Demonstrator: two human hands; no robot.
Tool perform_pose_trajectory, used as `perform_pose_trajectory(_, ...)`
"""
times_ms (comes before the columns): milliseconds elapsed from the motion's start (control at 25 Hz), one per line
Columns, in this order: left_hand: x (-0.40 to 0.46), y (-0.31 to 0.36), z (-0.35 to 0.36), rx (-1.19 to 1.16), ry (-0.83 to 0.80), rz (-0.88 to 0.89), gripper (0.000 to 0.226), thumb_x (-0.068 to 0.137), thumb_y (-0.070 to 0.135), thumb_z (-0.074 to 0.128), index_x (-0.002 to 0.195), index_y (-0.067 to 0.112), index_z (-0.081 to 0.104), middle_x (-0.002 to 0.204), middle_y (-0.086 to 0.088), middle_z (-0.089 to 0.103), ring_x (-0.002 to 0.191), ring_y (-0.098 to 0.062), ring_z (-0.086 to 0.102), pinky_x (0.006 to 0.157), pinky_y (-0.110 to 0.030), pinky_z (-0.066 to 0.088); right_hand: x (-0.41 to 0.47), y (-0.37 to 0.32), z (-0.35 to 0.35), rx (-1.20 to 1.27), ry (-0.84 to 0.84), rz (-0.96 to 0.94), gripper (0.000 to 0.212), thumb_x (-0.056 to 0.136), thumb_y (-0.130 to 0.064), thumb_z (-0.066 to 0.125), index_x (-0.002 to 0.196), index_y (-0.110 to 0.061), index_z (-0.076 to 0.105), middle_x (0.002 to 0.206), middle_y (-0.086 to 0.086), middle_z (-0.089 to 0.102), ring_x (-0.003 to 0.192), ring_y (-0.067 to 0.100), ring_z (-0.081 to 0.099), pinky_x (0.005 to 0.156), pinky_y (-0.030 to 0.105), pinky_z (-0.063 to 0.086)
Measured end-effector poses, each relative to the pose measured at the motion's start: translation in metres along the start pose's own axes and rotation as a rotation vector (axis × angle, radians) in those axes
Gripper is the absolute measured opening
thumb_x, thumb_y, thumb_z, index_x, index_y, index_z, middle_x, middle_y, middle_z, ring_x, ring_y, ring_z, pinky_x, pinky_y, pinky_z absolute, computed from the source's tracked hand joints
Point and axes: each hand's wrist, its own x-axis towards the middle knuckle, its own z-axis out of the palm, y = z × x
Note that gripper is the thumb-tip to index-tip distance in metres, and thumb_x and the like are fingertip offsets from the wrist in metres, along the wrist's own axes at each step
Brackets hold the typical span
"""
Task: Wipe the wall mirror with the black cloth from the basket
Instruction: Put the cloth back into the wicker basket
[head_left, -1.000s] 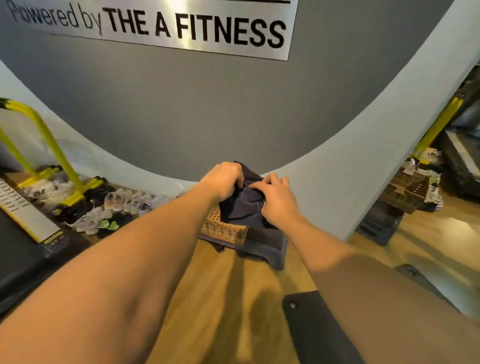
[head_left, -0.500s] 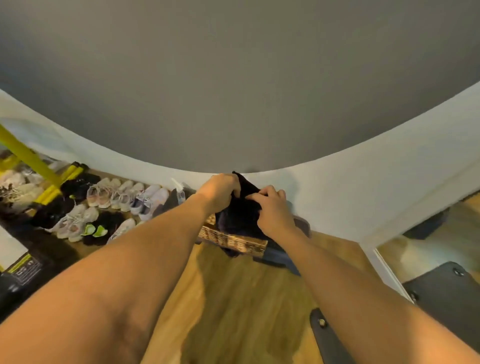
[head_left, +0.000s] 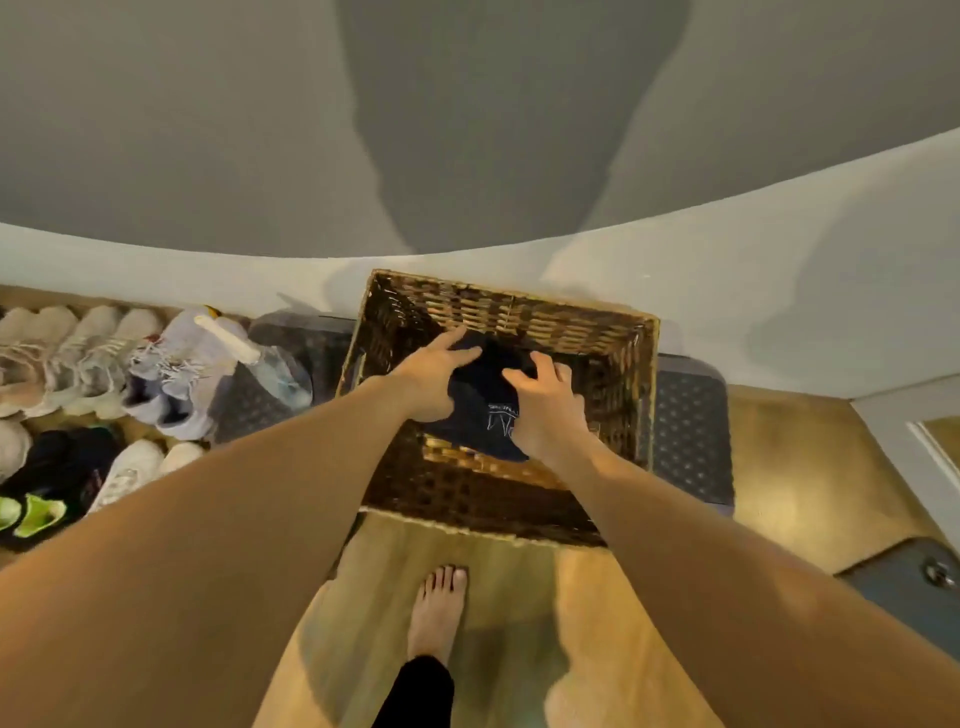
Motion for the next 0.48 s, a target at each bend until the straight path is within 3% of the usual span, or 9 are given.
perform_pose_trajectory(120, 0.066, -0.04, 0.054, 0.116, -0.179, 0.022, 0.09, 0.098, 0.014, 0.065, 0.166, 0.031, 0.009, 0.172, 0.008, -0.018, 0.16, -0.038, 0.0, 0.127, -0.049, 0.025, 0.05, 0.019, 0.055, -0.049, -0.165, 0.095, 0.086, 0.097, -0.018, 0.07, 0.166, -0.027, 0.018, 0.174, 0.005, -0.006, 0.159, 0.038, 0.0, 0.124, 0.058, 0.026)
perform_pose_trajectory(280, 0.109, -0.055, 0.104, 0.151, -0.217, 0.047, 0.085, 0.101, 0.015, 0.06, 0.166, 0.027, 0.006, 0.172, -0.001, -0.022, 0.158, -0.045, -0.006, 0.13, -0.05, 0.015, 0.092, 0.034, 0.098, -0.035, -0.249, 0.125, 0.086, 0.102, -0.024, 0.065, 0.167, -0.026, 0.009, 0.175, 0.003, -0.009, 0.159, 0.035, 0.01, 0.126, 0.048, 0.031)
perform_pose_trajectory(360, 0.118, -0.056, 0.118, 0.102, -0.184, 0.03, 0.083, 0.101, 0.015, 0.06, 0.166, 0.023, 0.008, 0.172, -0.005, -0.022, 0.16, -0.039, 0.001, 0.13, -0.046, 0.015, 0.102, 0.034, 0.107, -0.017, -0.257, 0.138, 0.086, 0.102, -0.022, 0.064, 0.167, -0.025, 0.009, 0.174, 0.003, -0.01, 0.159, 0.035, 0.012, 0.127, 0.044, 0.03)
perform_pose_trajectory(480, 0.113, -0.054, 0.133, -0.032, -0.12, -0.007, 0.079, 0.099, 0.016, 0.062, 0.165, 0.022, 0.018, 0.172, -0.003, -0.016, 0.154, -0.037, 0.029, 0.125, -0.041, 0.032, 0.104, 0.031, 0.115, -0.004, -0.257, 0.148, 0.084, 0.101, -0.02, 0.064, 0.167, -0.023, 0.012, 0.174, 0.004, -0.009, 0.159, 0.034, 0.013, 0.127, 0.04, 0.028)
